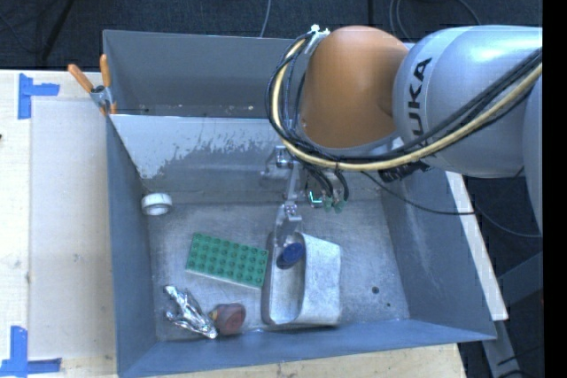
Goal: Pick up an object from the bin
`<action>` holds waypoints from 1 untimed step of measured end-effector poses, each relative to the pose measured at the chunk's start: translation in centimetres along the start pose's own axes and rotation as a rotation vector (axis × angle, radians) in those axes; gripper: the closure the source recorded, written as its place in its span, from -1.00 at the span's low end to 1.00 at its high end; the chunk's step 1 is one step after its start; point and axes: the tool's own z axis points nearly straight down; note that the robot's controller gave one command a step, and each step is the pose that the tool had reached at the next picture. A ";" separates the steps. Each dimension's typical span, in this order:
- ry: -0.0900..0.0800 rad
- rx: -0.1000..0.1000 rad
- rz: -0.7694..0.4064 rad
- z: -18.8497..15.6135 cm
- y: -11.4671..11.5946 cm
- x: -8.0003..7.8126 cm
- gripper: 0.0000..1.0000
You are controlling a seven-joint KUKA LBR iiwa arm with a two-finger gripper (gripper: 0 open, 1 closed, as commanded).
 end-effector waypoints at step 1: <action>-0.008 0.001 -0.429 11.4 1.6 6.2 -1.00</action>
Offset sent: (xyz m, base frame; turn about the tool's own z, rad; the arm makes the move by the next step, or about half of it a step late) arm -0.0637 0.0155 -0.1135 -0.4312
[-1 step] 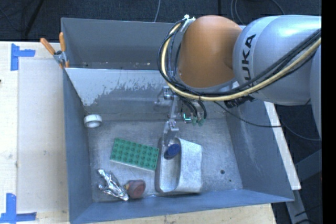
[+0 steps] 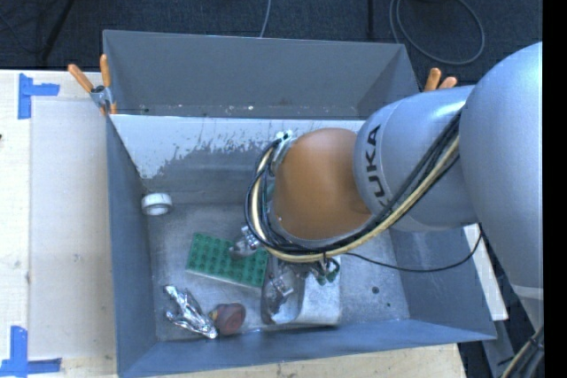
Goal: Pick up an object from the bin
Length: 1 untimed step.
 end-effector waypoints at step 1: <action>-0.007 -0.001 0.003 -0.2 0.0 -0.2 1.00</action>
Offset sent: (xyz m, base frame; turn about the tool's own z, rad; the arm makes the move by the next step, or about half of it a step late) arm 0.0000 0.0000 0.0000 0.0000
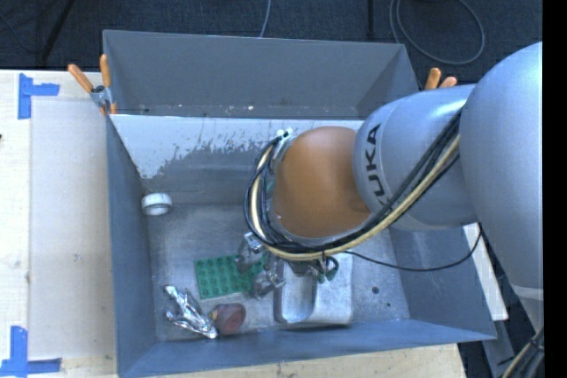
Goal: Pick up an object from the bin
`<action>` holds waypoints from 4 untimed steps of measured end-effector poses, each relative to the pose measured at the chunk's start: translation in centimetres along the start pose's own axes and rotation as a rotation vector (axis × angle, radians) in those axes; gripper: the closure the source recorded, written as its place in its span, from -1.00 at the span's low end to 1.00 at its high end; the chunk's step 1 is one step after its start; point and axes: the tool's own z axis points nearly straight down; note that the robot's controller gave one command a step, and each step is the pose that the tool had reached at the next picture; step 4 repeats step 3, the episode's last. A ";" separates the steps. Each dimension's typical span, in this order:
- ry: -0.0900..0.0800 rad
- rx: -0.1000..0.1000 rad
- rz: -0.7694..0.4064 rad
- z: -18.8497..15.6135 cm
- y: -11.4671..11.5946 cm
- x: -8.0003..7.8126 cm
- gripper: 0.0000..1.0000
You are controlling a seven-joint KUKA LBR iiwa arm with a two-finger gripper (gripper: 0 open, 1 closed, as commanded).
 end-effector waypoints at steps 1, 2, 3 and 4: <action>-0.013 -0.001 -0.291 0.8 -1.0 -0.7 1.00; -0.017 0.013 -0.503 0.8 1.3 -0.1 1.00; -0.002 0.004 -0.572 -17.2 -2.0 -3.5 1.00; -0.002 0.004 -0.572 -17.2 -2.0 -3.5 1.00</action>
Offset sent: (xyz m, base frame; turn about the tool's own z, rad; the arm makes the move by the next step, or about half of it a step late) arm 0.0050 -0.0126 -0.0167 -0.2922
